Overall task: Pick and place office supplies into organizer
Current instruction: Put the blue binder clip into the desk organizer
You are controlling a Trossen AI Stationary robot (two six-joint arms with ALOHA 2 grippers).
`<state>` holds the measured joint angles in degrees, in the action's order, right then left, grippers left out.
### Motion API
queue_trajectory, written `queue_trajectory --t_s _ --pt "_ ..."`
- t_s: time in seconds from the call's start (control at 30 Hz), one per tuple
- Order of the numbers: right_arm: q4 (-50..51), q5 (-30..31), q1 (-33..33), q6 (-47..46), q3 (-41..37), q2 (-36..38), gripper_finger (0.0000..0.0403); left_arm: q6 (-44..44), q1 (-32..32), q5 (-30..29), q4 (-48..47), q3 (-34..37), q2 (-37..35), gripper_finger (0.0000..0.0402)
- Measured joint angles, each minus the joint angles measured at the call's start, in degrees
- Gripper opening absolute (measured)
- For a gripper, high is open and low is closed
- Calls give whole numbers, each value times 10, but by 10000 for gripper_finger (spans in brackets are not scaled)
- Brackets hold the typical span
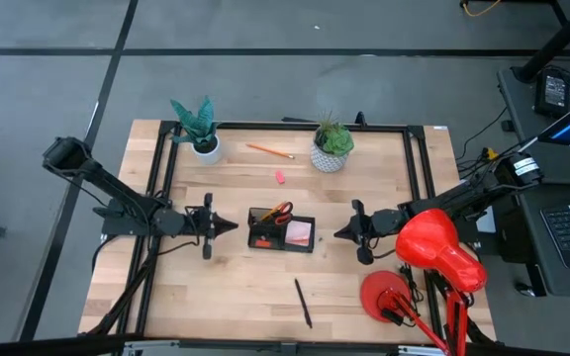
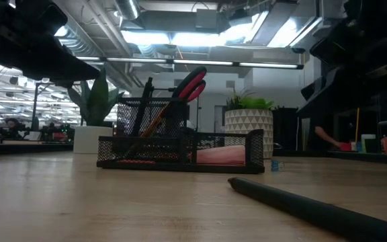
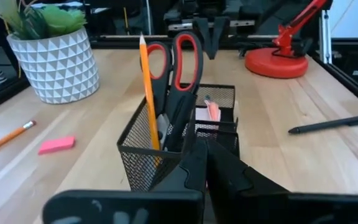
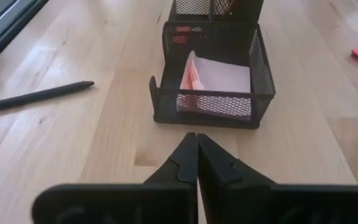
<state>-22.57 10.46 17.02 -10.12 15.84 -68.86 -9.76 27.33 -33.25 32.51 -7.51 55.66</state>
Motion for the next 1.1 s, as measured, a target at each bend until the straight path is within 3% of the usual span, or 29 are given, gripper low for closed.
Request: queue_trajectory --t_s 0.43,0.77,1.1 --pt "10 0 7 -31 -29 0 71 -15 -23 -2 7 0 0 2" --pt "-63 18 7 -29 -67 -3 122 -16 -50 -2 7 0 0 3" --pt "-163 30 7 0 -48 -130 135 -15 -74 -2 3 0 0 3"
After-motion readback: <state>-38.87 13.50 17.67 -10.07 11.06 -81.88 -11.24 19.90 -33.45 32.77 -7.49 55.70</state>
